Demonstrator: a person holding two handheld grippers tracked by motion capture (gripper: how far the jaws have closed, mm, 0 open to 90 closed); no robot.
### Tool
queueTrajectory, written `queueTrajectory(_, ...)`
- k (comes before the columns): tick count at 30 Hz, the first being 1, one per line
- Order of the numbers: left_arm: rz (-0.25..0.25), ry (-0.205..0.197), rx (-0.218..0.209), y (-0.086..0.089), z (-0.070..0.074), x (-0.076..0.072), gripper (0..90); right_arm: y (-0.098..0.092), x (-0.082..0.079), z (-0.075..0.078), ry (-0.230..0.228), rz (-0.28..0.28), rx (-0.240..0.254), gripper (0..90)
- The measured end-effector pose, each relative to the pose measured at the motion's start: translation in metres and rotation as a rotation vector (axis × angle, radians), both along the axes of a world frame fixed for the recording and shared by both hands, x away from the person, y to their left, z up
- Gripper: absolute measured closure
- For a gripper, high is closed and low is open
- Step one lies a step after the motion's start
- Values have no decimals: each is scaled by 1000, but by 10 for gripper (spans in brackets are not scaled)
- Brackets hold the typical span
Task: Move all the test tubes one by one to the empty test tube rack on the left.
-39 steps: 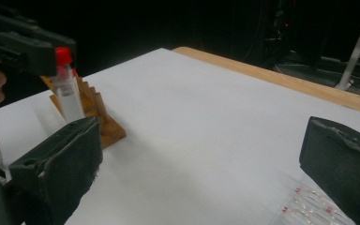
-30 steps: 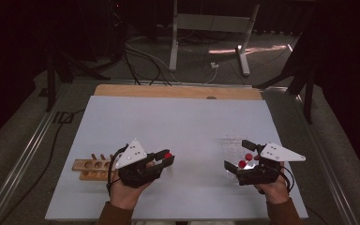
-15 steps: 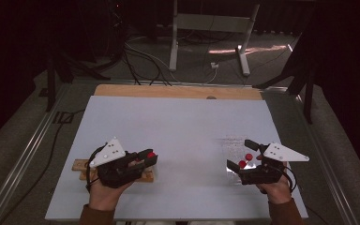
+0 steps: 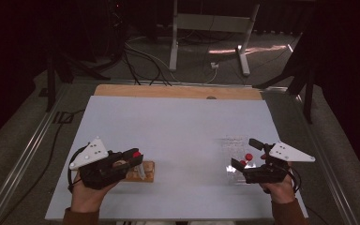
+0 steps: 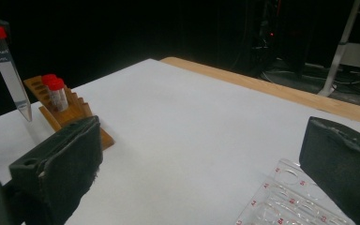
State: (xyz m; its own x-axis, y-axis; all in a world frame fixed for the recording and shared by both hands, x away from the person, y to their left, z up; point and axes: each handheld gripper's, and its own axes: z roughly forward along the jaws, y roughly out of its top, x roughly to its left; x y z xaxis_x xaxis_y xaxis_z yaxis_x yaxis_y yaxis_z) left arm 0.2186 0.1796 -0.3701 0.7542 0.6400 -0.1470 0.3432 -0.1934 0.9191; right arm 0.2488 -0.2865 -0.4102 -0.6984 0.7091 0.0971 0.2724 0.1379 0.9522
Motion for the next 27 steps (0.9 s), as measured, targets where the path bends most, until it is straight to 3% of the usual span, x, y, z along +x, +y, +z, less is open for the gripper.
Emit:
queueTrajectory(5,34,-8,7,12,5,-2,708,0,0,0,1,0,-1,0)
queueTrajectory(15,155,-45,31,29,7,-4,707,-1,0,0,-1,-2,4,0)
queueTrajectory(27,267,-95,52,37,-8,3,705,-1,0,0,-3,-1,7,0)
